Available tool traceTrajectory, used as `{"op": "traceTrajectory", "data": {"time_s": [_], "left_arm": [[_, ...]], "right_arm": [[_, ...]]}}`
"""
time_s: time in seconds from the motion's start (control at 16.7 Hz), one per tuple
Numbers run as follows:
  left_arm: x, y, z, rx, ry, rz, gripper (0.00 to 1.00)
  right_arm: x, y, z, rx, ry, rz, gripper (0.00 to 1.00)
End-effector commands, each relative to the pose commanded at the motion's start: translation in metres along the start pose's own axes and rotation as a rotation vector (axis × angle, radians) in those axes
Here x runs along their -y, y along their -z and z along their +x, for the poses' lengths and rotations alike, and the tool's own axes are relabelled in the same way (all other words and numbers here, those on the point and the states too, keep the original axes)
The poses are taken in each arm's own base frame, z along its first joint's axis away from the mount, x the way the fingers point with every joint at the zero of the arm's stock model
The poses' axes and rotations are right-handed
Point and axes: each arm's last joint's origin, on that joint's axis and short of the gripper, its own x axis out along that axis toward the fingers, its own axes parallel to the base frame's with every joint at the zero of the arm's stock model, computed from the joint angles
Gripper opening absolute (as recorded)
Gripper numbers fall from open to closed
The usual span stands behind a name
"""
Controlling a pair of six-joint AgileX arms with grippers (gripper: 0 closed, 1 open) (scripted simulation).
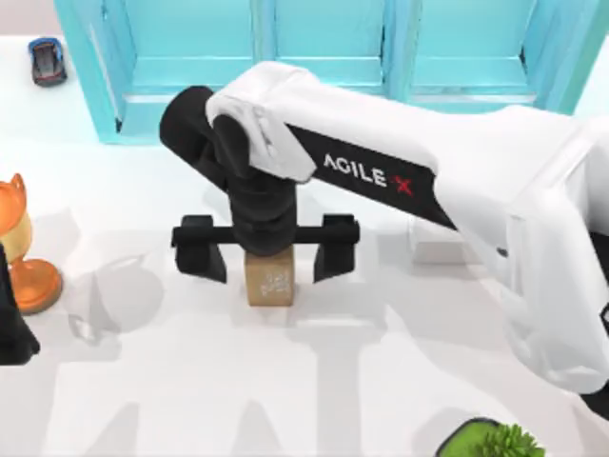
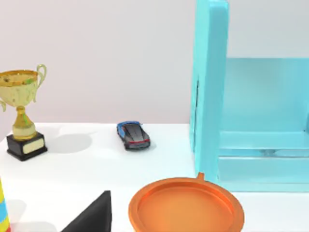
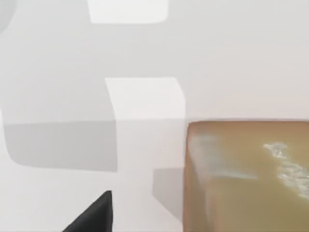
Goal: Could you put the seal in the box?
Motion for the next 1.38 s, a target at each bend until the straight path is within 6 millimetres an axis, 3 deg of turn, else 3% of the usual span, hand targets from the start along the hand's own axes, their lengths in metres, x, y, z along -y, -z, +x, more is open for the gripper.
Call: {"op": "traceTrajectory", "data": {"time_s": [0.72, 1.38], "left_arm": [[0.0000, 0.0000, 0.0000, 0.000, 0.000, 0.000, 1.00], [0.0000, 0.0000, 0.0000, 0.000, 0.000, 0.000, 1.00]], "right_arm": [[0.0000, 0.0000, 0.0000, 0.000, 0.000, 0.000, 0.02], [-0.0009, -0.0001, -0.0010, -0.002, 0.003, 0.003, 0.00]]}}
